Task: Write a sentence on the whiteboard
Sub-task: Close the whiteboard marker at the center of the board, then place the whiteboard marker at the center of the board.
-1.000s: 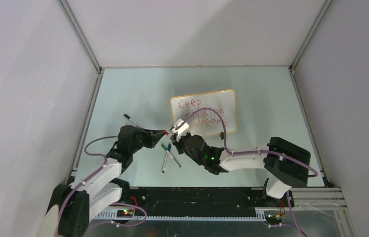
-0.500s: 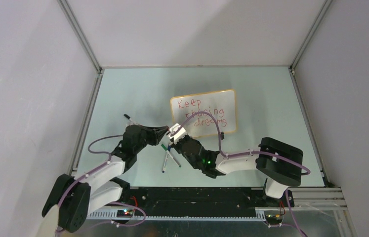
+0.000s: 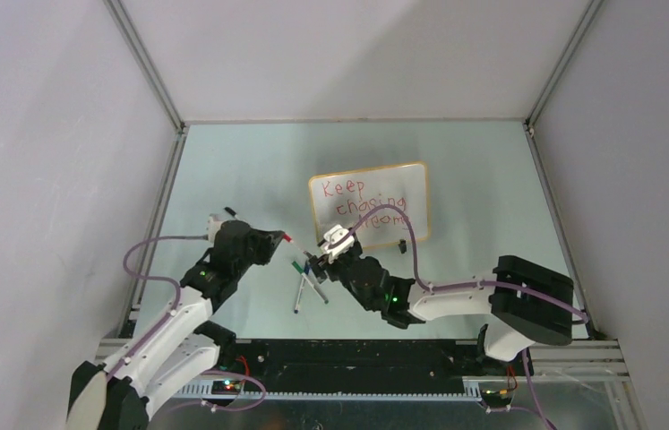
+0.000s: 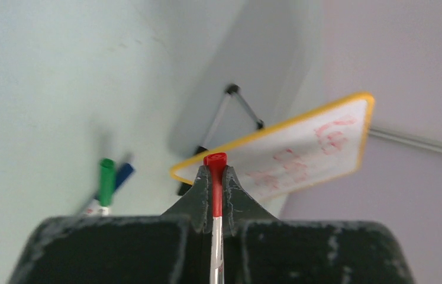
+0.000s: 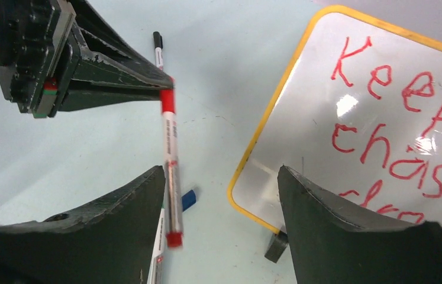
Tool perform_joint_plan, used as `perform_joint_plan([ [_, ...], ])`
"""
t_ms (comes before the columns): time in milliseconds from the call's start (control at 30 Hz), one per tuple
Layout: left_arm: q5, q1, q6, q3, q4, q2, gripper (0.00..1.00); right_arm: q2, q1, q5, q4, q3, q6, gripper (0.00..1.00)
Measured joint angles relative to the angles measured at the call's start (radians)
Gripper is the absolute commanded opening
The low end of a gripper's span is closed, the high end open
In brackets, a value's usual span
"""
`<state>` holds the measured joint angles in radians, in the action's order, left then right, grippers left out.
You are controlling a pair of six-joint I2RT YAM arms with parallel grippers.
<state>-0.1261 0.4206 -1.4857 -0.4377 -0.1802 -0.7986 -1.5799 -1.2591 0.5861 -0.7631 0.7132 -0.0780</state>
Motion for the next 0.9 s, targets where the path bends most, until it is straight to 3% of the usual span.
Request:
perform_joint_plan([
  [133,-0.126,-0.005,0.079,-0.06,-0.141,-0.043,0.0,0.06,0.0,0.0,-0.01,-0.046,0.0,0.75],
  [400,-0.307,-0.005,0.195,-0.23,-0.354,-0.305,0.03,0.154,0.0,0.001,0.015,-0.077,0.0,0.75],
  [500,-0.321,-0.005,0.238,-0.261,-0.365,-0.382,0.17,0.188,0.0,0.0,0.033,-0.1,0.007,0.76],
  [533,-0.322,-0.005,0.253,-0.262,-0.364,-0.399,0.21,0.199,0.0,-0.002,0.04,-0.108,0.011,0.85],
  [667,-0.328,-0.005,0.301,-0.262,-0.359,-0.424,0.43,0.263,0.014,-0.024,0.09,-0.143,0.043,0.91],
  [733,-0.335,-0.005,0.332,-0.262,-0.349,-0.422,0.65,0.306,0.031,-0.035,0.118,-0.161,0.066,0.92],
  [800,-0.336,-0.005,0.37,-0.262,-0.334,-0.412,0.81,0.362,0.059,-0.041,0.146,-0.183,0.095,0.93],
  [900,-0.343,-0.005,0.418,-0.25,-0.29,-0.362,0.89,0.459,0.113,-0.044,0.193,-0.22,0.137,0.94],
])
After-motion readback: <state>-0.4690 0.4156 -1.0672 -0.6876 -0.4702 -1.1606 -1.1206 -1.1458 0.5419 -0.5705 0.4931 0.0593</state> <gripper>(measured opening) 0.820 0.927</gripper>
